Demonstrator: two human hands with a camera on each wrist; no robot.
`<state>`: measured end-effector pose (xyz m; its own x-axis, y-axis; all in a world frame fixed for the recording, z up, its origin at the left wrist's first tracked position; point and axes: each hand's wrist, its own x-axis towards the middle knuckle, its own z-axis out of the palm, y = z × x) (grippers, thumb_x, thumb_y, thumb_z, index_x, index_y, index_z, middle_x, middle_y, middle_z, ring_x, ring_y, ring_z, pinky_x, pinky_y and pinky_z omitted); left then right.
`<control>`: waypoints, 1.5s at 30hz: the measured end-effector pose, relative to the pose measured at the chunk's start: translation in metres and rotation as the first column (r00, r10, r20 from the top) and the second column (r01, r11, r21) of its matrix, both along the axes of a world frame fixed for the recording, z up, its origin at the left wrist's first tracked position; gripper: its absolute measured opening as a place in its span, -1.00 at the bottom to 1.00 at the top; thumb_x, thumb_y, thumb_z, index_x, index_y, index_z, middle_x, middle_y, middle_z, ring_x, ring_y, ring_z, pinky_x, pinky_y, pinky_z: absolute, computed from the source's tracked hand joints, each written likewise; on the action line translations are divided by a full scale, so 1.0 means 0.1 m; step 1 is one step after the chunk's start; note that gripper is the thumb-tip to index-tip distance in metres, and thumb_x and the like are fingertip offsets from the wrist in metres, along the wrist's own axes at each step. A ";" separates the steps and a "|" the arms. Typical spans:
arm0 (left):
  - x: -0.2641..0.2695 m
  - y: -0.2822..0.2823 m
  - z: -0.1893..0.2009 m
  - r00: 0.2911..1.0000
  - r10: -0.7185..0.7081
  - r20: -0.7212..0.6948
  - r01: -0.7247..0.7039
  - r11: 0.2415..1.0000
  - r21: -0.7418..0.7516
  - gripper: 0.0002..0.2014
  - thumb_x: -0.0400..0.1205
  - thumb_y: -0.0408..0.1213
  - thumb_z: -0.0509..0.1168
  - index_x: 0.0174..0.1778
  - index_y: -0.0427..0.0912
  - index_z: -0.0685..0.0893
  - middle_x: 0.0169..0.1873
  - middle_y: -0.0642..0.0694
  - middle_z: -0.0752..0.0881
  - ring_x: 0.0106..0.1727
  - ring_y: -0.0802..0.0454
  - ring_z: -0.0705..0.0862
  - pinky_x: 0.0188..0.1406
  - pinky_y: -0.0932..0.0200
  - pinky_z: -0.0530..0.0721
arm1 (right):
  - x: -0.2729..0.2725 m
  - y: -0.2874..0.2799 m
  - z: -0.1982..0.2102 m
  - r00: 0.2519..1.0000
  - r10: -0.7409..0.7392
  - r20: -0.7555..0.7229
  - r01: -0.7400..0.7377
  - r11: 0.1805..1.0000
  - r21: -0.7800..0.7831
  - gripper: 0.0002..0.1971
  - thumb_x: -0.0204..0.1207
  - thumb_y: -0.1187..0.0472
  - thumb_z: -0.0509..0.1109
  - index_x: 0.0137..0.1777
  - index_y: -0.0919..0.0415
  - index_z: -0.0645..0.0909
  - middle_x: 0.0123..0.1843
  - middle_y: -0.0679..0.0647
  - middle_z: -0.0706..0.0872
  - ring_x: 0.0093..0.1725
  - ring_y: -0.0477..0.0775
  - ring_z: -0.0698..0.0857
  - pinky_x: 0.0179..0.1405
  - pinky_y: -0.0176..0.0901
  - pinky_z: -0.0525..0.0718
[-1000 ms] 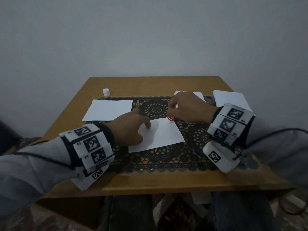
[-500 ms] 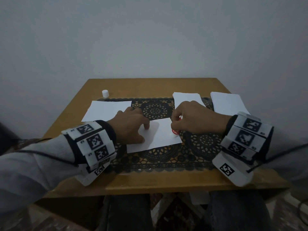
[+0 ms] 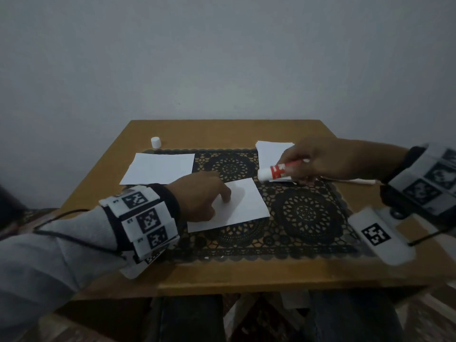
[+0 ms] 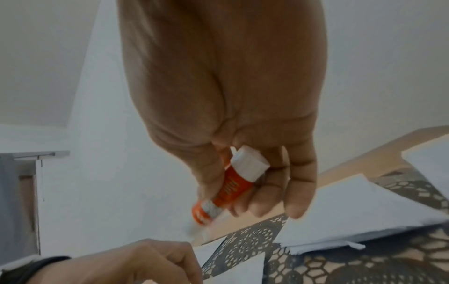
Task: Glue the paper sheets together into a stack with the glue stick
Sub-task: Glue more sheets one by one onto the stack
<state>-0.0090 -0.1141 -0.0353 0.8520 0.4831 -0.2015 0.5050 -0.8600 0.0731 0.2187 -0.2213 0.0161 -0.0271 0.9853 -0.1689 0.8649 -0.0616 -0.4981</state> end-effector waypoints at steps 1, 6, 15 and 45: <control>0.01 0.00 0.00 1.000 -0.006 -0.003 0.006 1.000 -0.002 -0.58 0.59 -0.29 0.35 0.38 0.05 0.59 0.22 -0.03 0.52 0.26 -0.02 0.50 0.23 0.17 0.51 | 0.01 0.02 0.00 0.998 -0.039 -0.047 0.040 0.999 0.032 -0.88 0.67 0.19 0.30 -0.05 0.03 0.67 -0.24 0.00 0.76 -0.27 -0.10 0.72 -0.30 -0.30 0.64; 0.01 -0.02 -0.01 0.997 -0.065 -0.031 0.066 0.998 0.026 -0.55 0.59 -0.35 0.29 0.43 -0.03 0.58 0.26 -0.08 0.51 0.29 -0.06 0.51 0.27 0.13 0.54 | -0.18 0.21 -0.08 0.949 -0.175 -0.261 0.229 0.954 0.194 -0.83 0.71 0.18 0.26 0.06 0.30 0.58 -0.16 0.09 0.85 -0.09 0.09 0.81 -0.07 -0.05 0.76; 0.01 0.11 0.00 0.992 -0.128 -0.014 0.128 0.992 0.019 -0.56 0.59 -0.28 0.33 0.42 -0.01 0.59 0.24 -0.03 0.55 0.27 -0.02 0.52 0.19 0.21 0.47 | -0.13 1.23 -0.31 0.913 -0.351 -0.207 0.405 0.839 0.364 -0.75 0.53 0.12 0.47 0.06 0.20 0.51 0.06 0.15 0.71 0.04 0.21 0.72 0.06 0.11 0.70; -0.01 0.09 -0.05 0.987 -0.157 -0.013 0.158 0.982 0.101 -0.55 0.59 -0.28 0.30 0.44 0.00 0.57 0.24 -0.02 0.56 0.26 -0.01 0.53 0.09 0.29 0.42 | 0.44 1.16 -0.28 0.887 -0.420 0.191 0.334 0.870 0.361 -0.77 0.43 0.24 0.52 0.07 0.23 0.65 0.07 0.07 0.59 0.04 0.10 0.58 -0.01 -0.17 0.50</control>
